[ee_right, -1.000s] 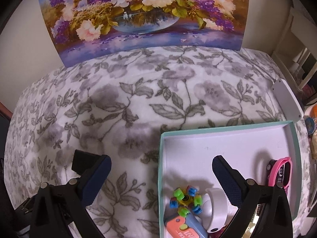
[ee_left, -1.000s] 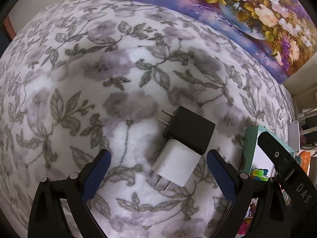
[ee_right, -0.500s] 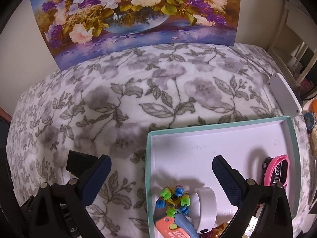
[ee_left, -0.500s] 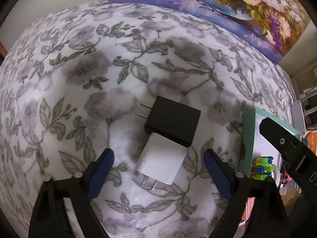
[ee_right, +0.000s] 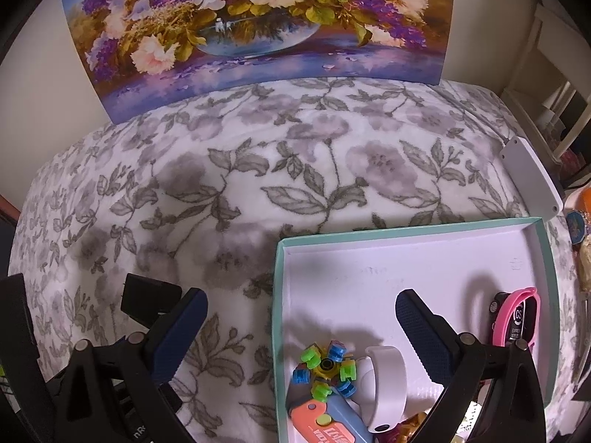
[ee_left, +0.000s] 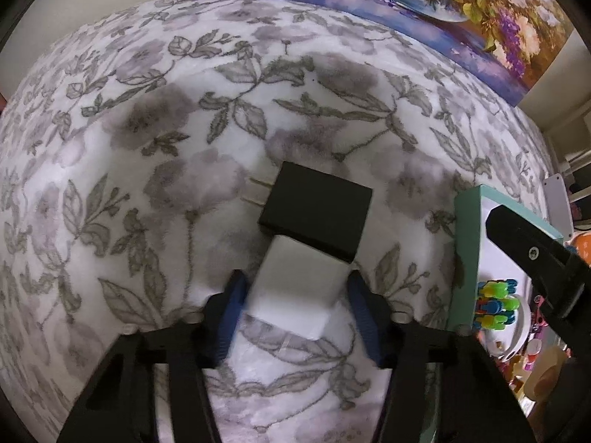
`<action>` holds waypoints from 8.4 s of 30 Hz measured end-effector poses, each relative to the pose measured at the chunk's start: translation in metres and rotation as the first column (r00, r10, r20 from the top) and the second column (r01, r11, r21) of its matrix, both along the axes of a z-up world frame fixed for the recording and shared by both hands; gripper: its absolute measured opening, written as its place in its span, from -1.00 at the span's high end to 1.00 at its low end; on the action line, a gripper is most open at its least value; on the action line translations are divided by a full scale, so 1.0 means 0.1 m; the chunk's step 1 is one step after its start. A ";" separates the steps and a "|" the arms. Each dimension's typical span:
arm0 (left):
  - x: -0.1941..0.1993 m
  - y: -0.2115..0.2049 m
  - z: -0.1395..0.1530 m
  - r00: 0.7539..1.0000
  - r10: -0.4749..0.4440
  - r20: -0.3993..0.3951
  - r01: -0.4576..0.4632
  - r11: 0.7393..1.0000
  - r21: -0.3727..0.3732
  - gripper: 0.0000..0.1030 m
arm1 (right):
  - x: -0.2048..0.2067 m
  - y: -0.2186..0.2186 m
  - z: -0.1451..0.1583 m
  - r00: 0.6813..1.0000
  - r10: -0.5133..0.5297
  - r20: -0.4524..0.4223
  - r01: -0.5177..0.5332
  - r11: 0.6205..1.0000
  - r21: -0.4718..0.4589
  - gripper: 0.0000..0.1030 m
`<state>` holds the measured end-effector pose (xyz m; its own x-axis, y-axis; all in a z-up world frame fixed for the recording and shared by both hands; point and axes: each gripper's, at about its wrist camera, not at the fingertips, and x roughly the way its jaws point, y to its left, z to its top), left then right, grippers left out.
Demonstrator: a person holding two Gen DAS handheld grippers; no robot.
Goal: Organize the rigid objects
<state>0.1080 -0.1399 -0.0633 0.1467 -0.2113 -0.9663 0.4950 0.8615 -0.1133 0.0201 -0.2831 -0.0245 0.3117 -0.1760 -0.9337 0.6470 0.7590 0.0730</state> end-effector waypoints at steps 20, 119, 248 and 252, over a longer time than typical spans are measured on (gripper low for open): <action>0.54 1.17 0.37 0.931 0.363 0.040 -0.361 0.931 -0.060 0.03 | 0.38 0.55 0.01 0.990 0.109 0.093 -0.114 0.992 0.046 -1.00; -1.38 -1.32 0.57 0.965 -0.234 0.119 0.243 0.968 -0.070 0.02 | -1.21 -1.12 0.07 0.974 -0.217 0.058 0.208 0.970 0.127 -0.46; -1.53 0.94 0.75 0.963 -0.004 0.270 -0.041 0.987 0.158 -0.89 | -2.01 0.74 0.43 1.000 0.025 0.008 -0.024 0.994 -0.111 -1.00; -1.52 0.95 0.75 0.963 -0.002 0.269 -0.042 0.986 0.159 -0.89 | -2.01 0.74 0.43 1.000 0.028 0.007 -0.027 0.993 -0.111 -1.00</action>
<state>-0.0438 -0.0449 0.0117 0.4067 -0.0497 -0.9122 0.4704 0.8673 0.1625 -0.1809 -0.2088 0.0181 0.3254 -0.2696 -0.9063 0.6254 0.7803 -0.0076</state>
